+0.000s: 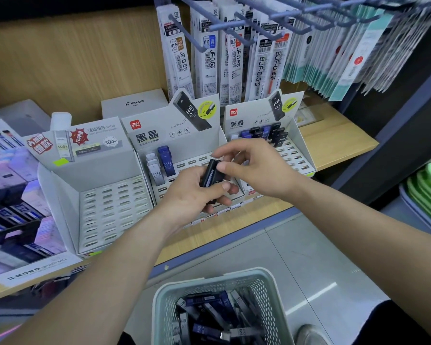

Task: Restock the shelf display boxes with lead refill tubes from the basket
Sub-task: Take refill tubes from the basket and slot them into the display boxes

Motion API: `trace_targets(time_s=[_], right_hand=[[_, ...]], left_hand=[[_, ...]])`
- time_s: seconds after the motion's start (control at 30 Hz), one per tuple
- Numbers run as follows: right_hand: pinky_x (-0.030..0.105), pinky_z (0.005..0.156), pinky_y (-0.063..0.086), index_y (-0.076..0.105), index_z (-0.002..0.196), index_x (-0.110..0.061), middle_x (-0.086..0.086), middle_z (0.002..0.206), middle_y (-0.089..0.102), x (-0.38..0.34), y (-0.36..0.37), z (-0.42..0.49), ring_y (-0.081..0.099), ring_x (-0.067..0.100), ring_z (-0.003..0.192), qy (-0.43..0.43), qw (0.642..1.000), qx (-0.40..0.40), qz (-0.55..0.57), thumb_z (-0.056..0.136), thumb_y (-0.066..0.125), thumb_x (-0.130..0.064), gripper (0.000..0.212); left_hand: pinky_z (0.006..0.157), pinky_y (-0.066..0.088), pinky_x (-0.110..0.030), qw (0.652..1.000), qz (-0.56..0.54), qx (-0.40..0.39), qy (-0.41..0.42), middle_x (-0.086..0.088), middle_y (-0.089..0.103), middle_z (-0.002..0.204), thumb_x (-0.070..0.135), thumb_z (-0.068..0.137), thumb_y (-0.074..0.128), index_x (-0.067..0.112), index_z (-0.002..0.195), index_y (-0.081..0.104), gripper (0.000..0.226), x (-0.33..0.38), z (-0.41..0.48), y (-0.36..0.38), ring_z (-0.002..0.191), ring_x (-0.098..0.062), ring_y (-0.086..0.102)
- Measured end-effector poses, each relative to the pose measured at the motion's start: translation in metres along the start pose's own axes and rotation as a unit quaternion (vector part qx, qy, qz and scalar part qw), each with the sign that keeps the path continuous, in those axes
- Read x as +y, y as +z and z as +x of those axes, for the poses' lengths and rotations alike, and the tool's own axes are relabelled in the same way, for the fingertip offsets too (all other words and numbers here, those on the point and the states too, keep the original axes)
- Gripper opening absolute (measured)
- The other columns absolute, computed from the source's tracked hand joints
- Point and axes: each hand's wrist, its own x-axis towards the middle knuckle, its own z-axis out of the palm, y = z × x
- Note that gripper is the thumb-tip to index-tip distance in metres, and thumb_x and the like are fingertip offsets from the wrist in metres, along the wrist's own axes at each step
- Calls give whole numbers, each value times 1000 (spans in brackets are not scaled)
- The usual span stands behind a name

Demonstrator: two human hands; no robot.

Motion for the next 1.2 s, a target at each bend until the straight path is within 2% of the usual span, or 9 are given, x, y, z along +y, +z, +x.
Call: trace_targets(time_s=[0.17,0.3,0.43,0.57,0.77,0.9,0.97,1.07,1.2], right_hand=[[24,67,50,68,97,-14,-1,82,62,10,-12,1,57,12,70,25,998,15,49,95,65,-12,4],[28,63,53,63,95,-12,6,78,63,18,-20,-3,62,18,69,67,993,-6,97,96,62,-9,4],[50,77,57,65,96,-8,14,78,71,19,-17,-9,71,28,73,68,993,-75,65,92,68,-10,5],[38,62,53,62,90,-10,2,76,67,18,-11,-11,65,17,62,47,994,-74,66,89,73,-12,11],[38,67,57,55,128,-23,7,89,63,20,-21,-13,63,21,65,53,993,-66,80,88,69,1,48],[45,69,60,61,110,-16,19,90,65,25,-42,-14,68,38,69,76,991,33,107,91,68,-3,24],[41,65,60,63,101,-14,10,88,66,31,-56,-15,68,28,67,78,985,101,119,92,68,-6,13],[36,66,60,65,94,-23,0,89,68,47,-79,-16,67,17,72,66,975,201,68,91,72,-12,13],[46,75,61,65,88,-34,-8,90,69,76,-97,-11,68,17,82,70,955,288,-19,90,72,-14,21]], left_hand=[[40,30,-17,999,-40,36,-6,-6,78,91,9,95,65,11,112,60,18,2,-1,-3,69,-14,70],[40,31,-18,994,-47,99,2,-3,77,86,13,94,68,11,110,63,17,1,3,-7,62,-11,61],[41,31,-20,991,-42,124,9,2,66,68,16,90,72,12,97,67,10,-1,5,-7,60,-15,54],[42,28,-22,994,-22,103,8,-1,54,60,20,91,73,14,97,70,9,-1,8,-1,58,-17,47],[39,31,-15,997,-10,77,5,5,59,63,15,98,62,15,95,67,6,2,11,10,46,-5,47],[44,38,-15,998,0,70,6,4,67,91,11,104,50,22,103,62,17,0,16,15,54,-5,53],[53,44,-20,997,28,68,18,5,71,90,12,105,47,26,107,61,20,-3,18,17,62,-8,58],[64,50,-28,998,44,47,25,5,75,91,15,106,44,27,118,59,22,-6,18,18,69,-12,65],[63,53,-27,996,83,35,27,5,75,99,18,107,42,25,121,53,19,-5,13,20,69,-15,70]])
